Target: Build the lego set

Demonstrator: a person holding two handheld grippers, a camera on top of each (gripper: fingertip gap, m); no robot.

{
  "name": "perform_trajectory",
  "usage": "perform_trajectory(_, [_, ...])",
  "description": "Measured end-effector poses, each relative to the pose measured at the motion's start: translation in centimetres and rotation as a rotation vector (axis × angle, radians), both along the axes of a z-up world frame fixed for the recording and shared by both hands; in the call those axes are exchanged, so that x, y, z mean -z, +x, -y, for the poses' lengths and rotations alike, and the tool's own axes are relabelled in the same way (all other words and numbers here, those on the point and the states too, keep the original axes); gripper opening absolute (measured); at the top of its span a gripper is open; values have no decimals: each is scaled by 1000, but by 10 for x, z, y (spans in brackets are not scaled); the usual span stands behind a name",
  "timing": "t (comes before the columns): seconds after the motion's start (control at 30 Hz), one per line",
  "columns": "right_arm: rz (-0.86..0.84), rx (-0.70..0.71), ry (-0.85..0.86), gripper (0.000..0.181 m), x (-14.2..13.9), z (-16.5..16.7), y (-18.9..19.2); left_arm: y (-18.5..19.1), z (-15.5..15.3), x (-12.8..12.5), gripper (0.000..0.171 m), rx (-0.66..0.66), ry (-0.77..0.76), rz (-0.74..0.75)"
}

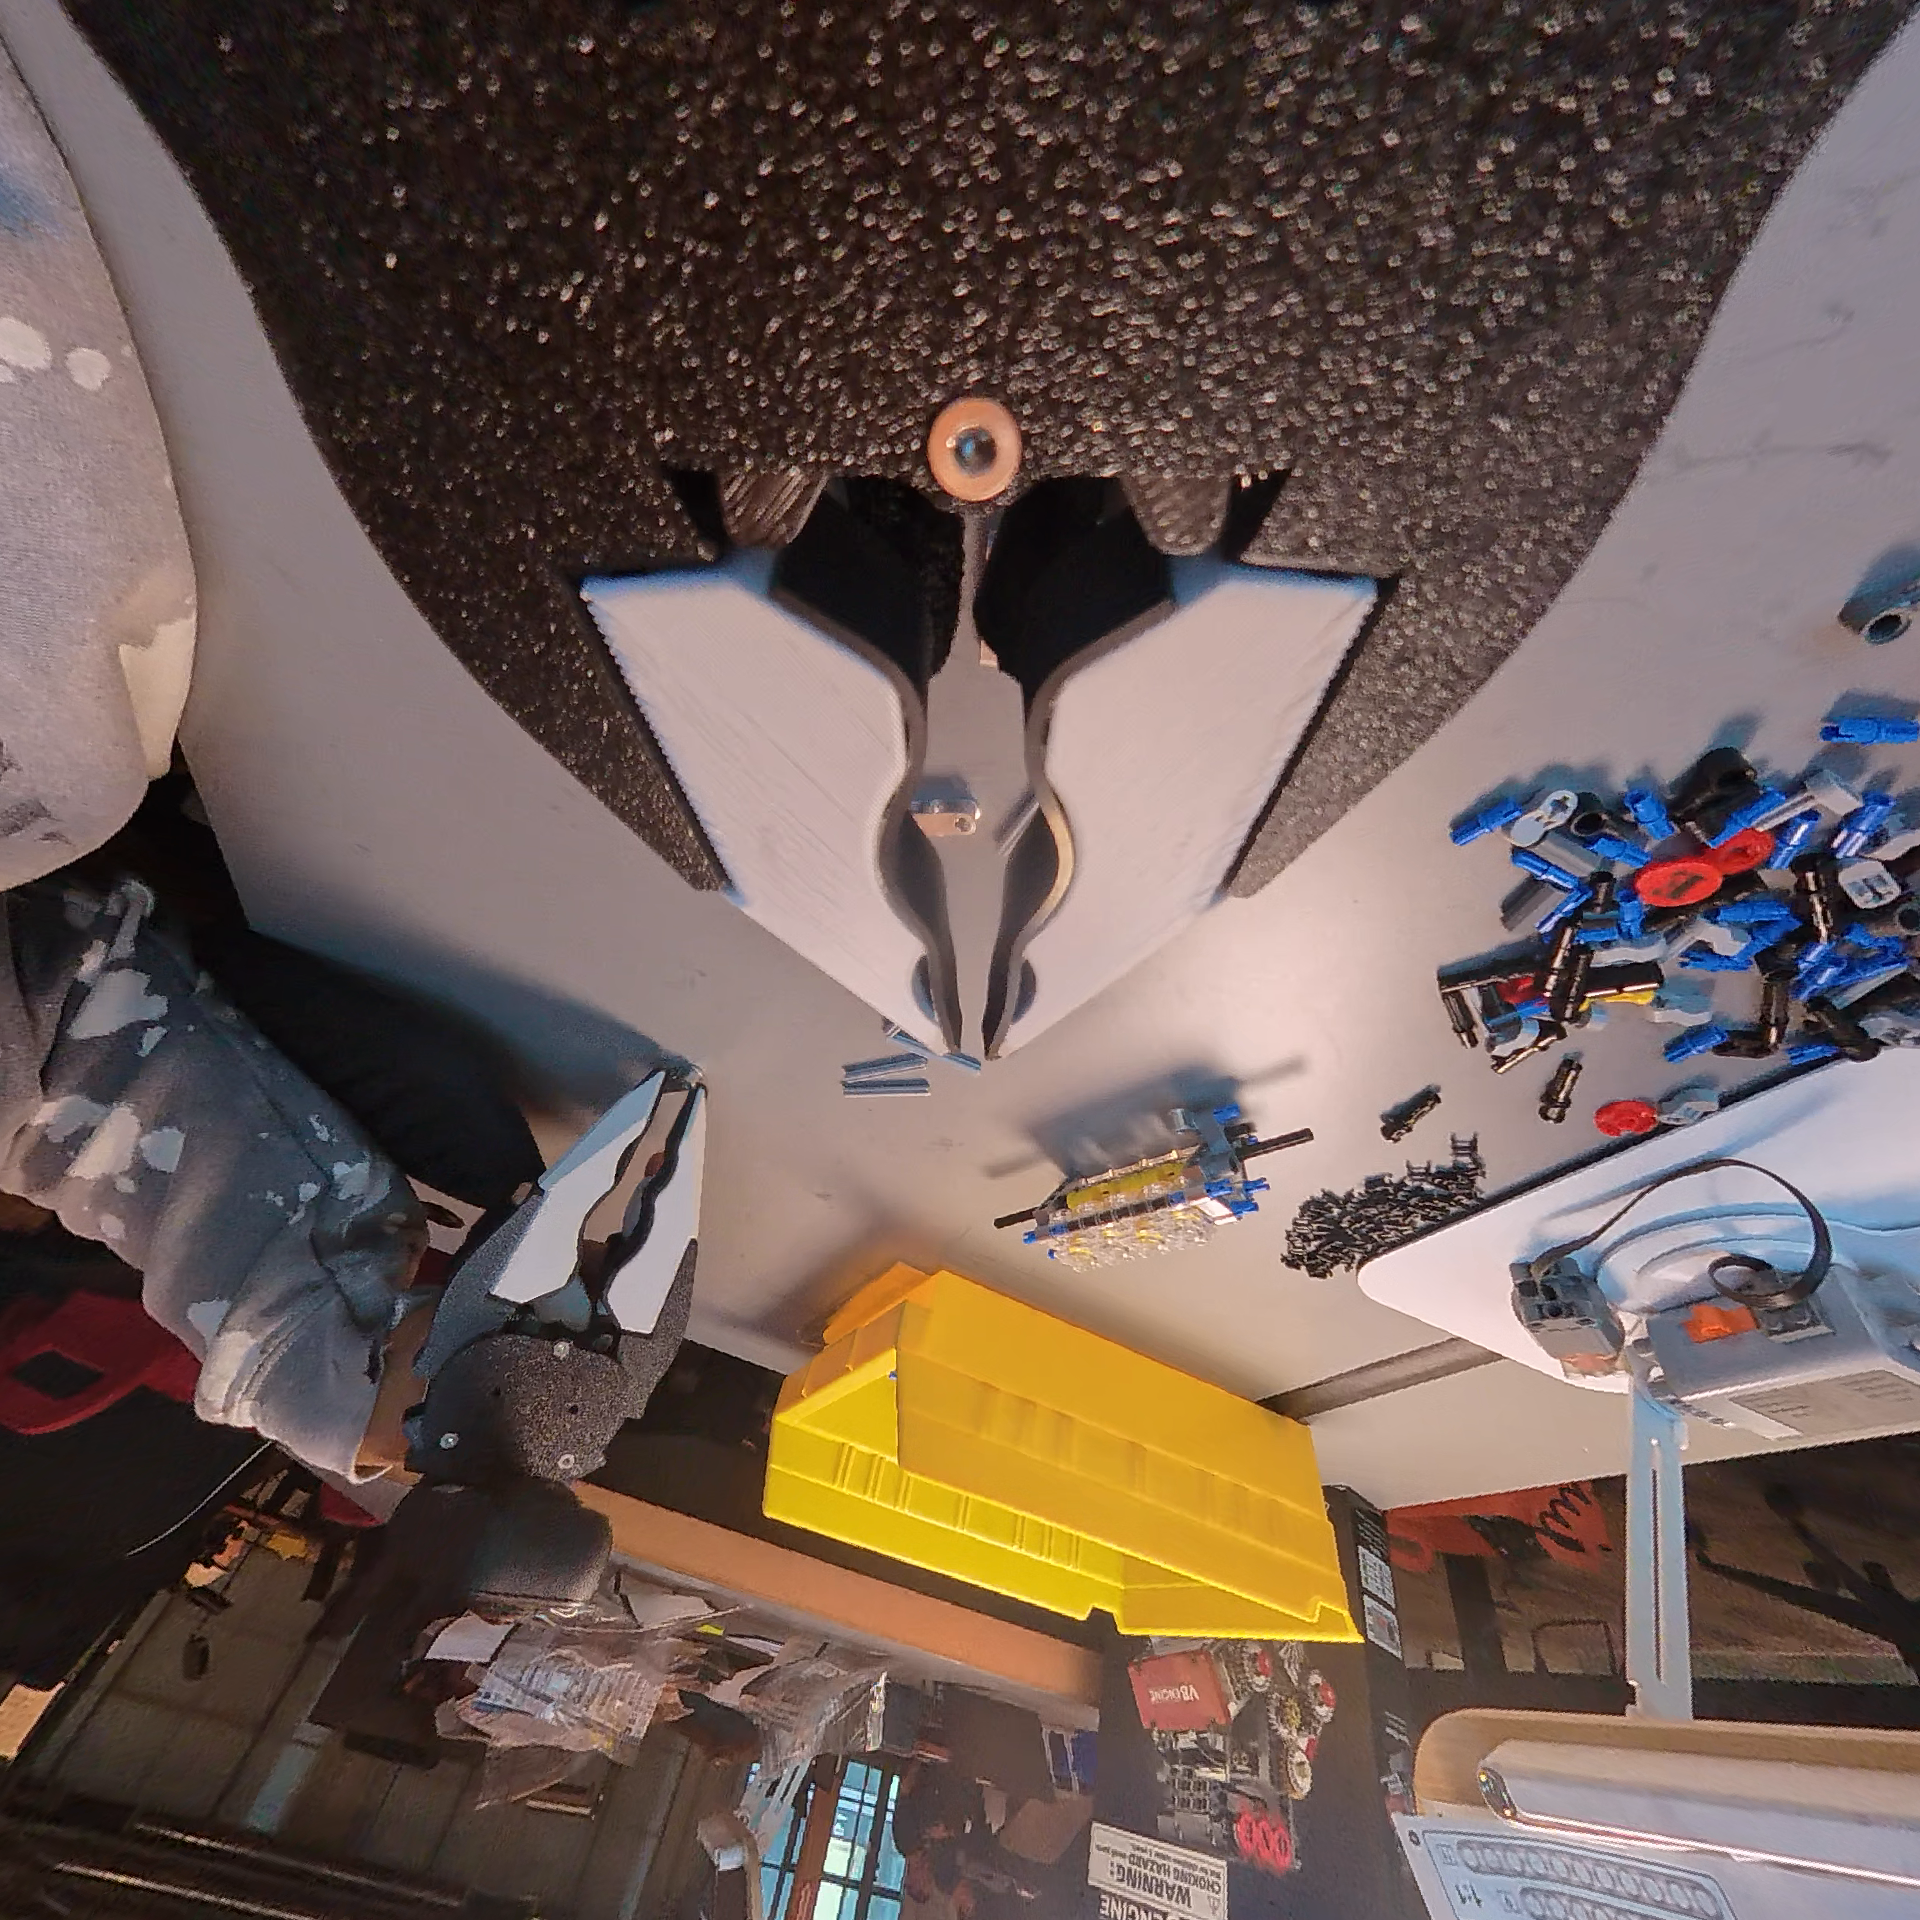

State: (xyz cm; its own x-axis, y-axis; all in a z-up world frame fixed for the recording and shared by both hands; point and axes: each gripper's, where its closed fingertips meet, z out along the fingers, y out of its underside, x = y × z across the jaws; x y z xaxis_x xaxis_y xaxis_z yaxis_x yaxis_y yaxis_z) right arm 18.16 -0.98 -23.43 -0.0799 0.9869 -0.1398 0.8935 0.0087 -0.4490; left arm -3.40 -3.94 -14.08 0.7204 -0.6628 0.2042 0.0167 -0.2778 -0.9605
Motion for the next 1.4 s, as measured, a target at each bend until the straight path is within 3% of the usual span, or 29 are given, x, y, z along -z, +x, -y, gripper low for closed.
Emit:
perform_trajectory(0.03, [13,-19,-17,6,1,4,1,1,0,1,3,2,-3,0])
perform_trajectory(0.2, [-56,-72,9,5,-1,4,-16,4,1,-1,3,11,8,4])
perform_trajectory(0.3, [-293,-149,55,5,-27,7,-63,12,4,-5,10,45,12,45])
perform_trajectory(0.47, [-789,-216,43,6,-95,35,-156,23,13,-21,21,121,23,201])
perform_trajectory(0.63, [-1071,-148,-167,6,-142,51,-209,16,20,-42,21,178,52,359])
perform_trajectory(0.73, [-1132,-96,-249,6,-149,53,-221,12,22,-48,20,198,46,420])
perform_trajectory(1.07, [-1178,34,-454,6,-149,48,-211,23,23,-38,5,235,2,406])
perform_trajectory(1.4, [-1165,71,-442,5,-142,47,-213,17,21,-40,10,197,20,387])
